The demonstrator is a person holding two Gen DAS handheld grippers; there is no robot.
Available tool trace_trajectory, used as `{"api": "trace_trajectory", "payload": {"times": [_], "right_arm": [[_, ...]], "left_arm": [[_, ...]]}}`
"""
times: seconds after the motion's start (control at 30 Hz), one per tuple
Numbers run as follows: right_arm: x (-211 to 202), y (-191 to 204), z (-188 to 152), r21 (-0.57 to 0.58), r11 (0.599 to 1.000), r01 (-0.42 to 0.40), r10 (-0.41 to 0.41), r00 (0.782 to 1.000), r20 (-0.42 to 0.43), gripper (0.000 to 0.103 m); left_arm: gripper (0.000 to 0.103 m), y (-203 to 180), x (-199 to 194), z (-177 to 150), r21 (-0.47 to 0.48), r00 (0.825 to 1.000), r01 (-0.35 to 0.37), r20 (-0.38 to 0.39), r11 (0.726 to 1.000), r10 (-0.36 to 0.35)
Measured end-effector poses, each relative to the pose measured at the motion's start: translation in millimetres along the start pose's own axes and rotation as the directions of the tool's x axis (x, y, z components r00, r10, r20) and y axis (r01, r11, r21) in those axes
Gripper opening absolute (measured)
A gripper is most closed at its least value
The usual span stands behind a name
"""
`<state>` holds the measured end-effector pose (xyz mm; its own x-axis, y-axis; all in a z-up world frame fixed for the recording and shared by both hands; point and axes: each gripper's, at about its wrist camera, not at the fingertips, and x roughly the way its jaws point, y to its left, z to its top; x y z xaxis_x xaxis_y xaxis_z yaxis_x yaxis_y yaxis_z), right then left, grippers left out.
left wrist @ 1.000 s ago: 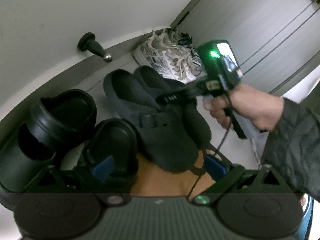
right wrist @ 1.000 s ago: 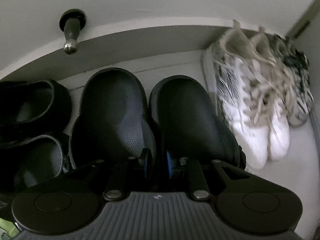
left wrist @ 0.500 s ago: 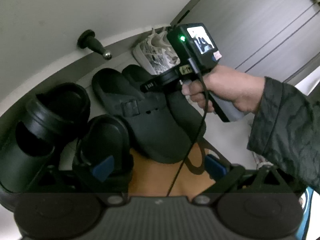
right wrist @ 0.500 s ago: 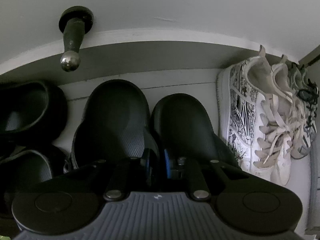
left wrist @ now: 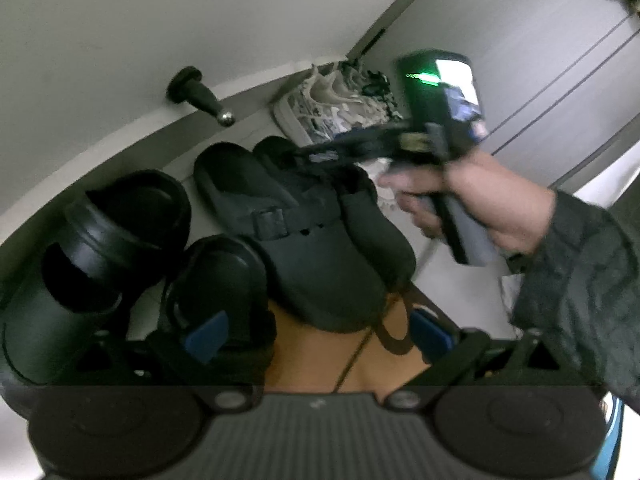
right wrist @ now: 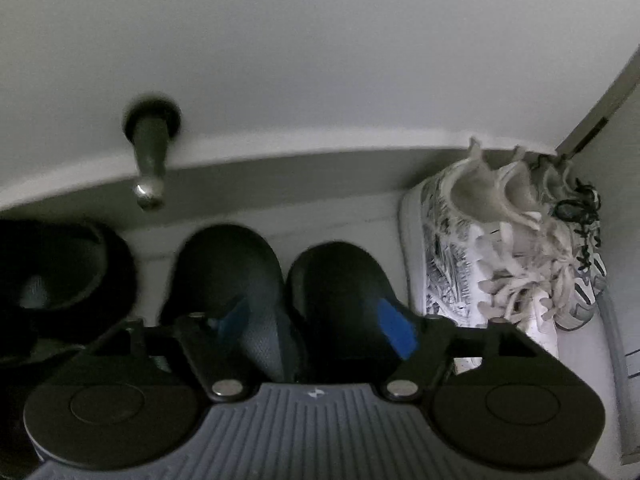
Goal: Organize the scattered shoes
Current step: 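Lower the black clogs beside the white sneakers by the wall, then open the right tool and release the black clogs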
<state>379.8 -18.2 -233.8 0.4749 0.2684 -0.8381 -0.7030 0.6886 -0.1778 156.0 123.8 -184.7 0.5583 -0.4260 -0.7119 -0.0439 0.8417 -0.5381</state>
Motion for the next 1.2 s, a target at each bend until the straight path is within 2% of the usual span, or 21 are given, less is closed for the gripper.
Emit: {"api": "trace_trajectory", "payload": {"times": [0.1, 0.3, 0.43, 0.7, 1.03, 1.1, 1.17, 1.2], "right_arm": [[-20.0, -13.1, -15.0, 0.032, 0.999, -0.005, 0.005, 1.000, -0.010, 0.082], [-51.0, -48.1, -62.0, 0.170, 0.985, -0.023, 0.028, 0.999, -0.024, 0.094], [-48.0, -59.8, -90.8, 0.224, 0.974, -0.033, 0.042, 0.998, -0.037, 0.094], [-55.9, -57.0, -133.5, 0.253, 0.965, -0.072, 0.084, 0.996, -0.038, 0.094], [-59.5, -63.3, -189.0, 0.276, 0.959, -0.068, 0.081, 0.996, -0.036, 0.094], [-55.7, -68.2, -192.4, 0.274, 0.960, -0.053, 0.066, 0.997, -0.038, 0.088], [-48.9, -74.3, -193.3, 0.285, 0.957, -0.050, 0.069, 0.996, -0.055, 0.063], [-44.5, -76.2, -193.6, 0.288, 0.957, -0.047, 0.069, 0.995, -0.069, 0.058]], "left_arm": [[0.098, 2.4, -2.0, 1.9, -0.008, 1.000, -0.001, 0.011, 1.000, 0.001], [0.098, 2.9, -1.1, 2.4, 0.000, 1.000, -0.008, 0.020, 1.000, 0.008], [0.098, 3.8, -1.0, 2.5, 0.003, 0.999, -0.030, 0.034, 1.000, 0.030], [0.098, 9.5, -2.9, 5.6, -0.009, 0.995, -0.072, 0.064, 0.997, 0.072], [0.098, 12.7, 0.7, 6.1, -0.010, 0.994, -0.093, 0.060, 0.996, 0.094], [0.098, 13.4, 1.0, 6.4, -0.010, 0.994, -0.094, 0.061, 0.995, 0.095], [0.098, 14.4, 1.4, 6.3, -0.014, 0.994, -0.096, 0.058, 0.995, 0.097], [0.098, 15.2, 1.7, 6.2, -0.017, 0.994, -0.097, 0.055, 0.995, 0.098]]}}
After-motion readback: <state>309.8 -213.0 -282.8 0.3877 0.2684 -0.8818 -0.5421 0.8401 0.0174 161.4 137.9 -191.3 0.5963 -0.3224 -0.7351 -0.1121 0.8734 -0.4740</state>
